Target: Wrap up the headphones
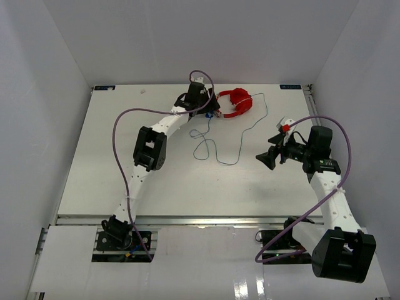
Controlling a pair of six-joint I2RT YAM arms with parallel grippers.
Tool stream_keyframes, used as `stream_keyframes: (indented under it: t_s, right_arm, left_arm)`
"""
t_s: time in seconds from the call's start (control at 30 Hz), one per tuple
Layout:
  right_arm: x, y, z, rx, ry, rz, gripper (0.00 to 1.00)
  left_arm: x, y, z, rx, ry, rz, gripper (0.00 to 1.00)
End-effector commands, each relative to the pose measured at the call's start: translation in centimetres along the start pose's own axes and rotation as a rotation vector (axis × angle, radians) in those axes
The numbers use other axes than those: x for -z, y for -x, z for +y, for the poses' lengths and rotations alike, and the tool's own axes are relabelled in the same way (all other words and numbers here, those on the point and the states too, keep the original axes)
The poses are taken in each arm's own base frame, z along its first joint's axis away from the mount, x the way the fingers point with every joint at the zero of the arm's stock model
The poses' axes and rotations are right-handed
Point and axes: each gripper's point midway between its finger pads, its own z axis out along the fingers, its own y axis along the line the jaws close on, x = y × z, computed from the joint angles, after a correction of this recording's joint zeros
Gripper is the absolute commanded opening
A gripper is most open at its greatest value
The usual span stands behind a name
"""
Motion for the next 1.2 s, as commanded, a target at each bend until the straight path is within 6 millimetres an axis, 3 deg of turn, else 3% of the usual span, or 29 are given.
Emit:
stream_keyframes:
  t_s: [0.0, 0.13, 0.27, 0.4, 0.57, 0.7, 0.8, 0.9, 1.03, 1.17]
  right_arm:
    - [0.3, 1.1, 0.7, 0.025, 0.027, -0.044, 0.96]
    - [0.5, 1.3, 0.7, 0.028, 0.027, -0.051, 0.96]
    - [0.5, 1.3, 0.8, 0.029, 0.028, -0.054, 0.96]
    - [0.6, 1.3, 0.7, 0.03, 0.028, -0.056, 0.96]
    - [0.7, 1.2, 0.7, 0.026, 0.028, -0.057, 0.96]
    - [0.7, 1.1, 0.6, 0.024, 0.027, -0.058, 0.96]
    - [0.8, 1.2, 0.7, 0.026, 0.03, -0.062, 0.96]
    - [0.8, 1.2, 0.8, 0.025, 0.036, -0.065, 0.96]
    - [0.8, 1.1, 1.0, 0.023, 0.041, -0.067, 0.96]
    - [0.8, 1.0, 1.0, 0.021, 0.042, -0.066, 0.96]
  left_arm:
    - [-0.4, 2.6, -1.5, -0.096, 0.014, -0.126, 0.74]
    - [-1.5, 1.3, -0.2, -0.233, 0.112, -0.142, 0.7]
    - [-1.8, 0.4, -0.3, -0.279, 0.123, -0.133, 0.63]
    - [-1.5, 0.7, 0.0, -0.314, 0.143, -0.135, 0.56]
    - [-0.4, 0.7, 0.5, -0.352, 0.168, -0.115, 0.46]
    - [1.5, -1.7, 1.1, -0.393, 0.178, -0.022, 0.38]
    - [3.7, -4.4, 2.3, -0.421, 0.209, 0.052, 0.37]
    - [5.8, -5.0, 2.7, -0.421, 0.215, 0.048, 0.38]
    - [9.1, -3.6, 1.1, -0.382, 0.173, -0.002, 0.48]
    - [10.7, -1.9, -0.6, -0.364, 0.139, -0.033, 0.64]
